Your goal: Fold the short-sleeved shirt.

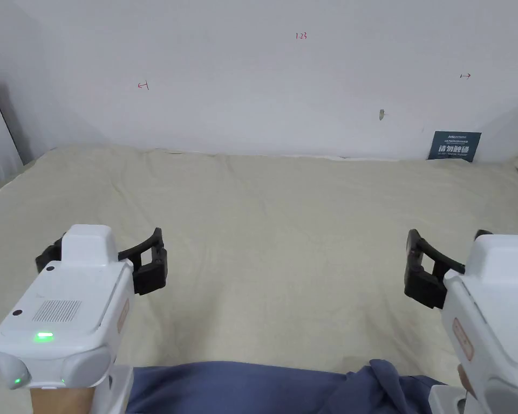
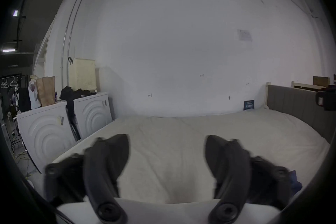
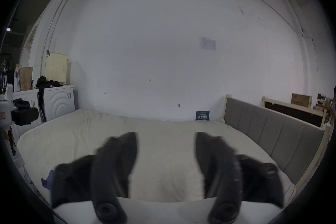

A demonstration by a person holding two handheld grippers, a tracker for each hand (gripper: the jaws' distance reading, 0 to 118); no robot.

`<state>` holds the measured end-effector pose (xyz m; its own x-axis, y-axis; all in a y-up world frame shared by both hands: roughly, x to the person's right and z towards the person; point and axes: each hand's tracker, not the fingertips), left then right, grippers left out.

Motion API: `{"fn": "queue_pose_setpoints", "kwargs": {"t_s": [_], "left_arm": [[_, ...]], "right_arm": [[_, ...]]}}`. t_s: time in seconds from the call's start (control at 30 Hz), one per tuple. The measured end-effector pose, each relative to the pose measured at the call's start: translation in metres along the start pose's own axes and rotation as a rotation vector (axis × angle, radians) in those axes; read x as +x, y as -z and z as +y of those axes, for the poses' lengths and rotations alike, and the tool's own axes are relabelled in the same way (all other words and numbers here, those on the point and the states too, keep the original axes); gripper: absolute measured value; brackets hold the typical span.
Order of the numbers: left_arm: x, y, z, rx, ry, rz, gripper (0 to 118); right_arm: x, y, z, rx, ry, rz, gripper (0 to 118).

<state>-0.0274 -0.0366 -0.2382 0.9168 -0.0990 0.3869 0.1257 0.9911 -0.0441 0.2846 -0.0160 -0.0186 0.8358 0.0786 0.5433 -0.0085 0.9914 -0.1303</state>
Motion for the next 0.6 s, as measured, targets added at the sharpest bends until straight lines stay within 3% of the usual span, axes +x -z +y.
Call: {"fn": "queue_pose_setpoints", "kwargs": {"t_s": [0.03, 0.07, 0.13, 0.6], "left_arm": [[0.002, -0.002, 0.0, 0.004, -0.003, -0.013, 24], [0.004, -0.003, 0.0, 0.008, -0.013, -0.028, 24], [0.006, -0.001, -0.001, 0.004, -0.016, -0.042, 2], [-0.003, 0.005, -0.009, -0.041, -0.036, -0.064, 0]], "right_arm": [[-0.003, -0.001, 0.001, 0.007, -0.006, -0.004, 9], [-0.006, -0.001, -0.001, 0.021, -0.017, -0.013, 9], [-0.011, -0.002, -0.001, 0.03, -0.026, -0.032, 3], [-0.013, 0.007, -0.01, 0.035, -0.026, -0.014, 2]]}}
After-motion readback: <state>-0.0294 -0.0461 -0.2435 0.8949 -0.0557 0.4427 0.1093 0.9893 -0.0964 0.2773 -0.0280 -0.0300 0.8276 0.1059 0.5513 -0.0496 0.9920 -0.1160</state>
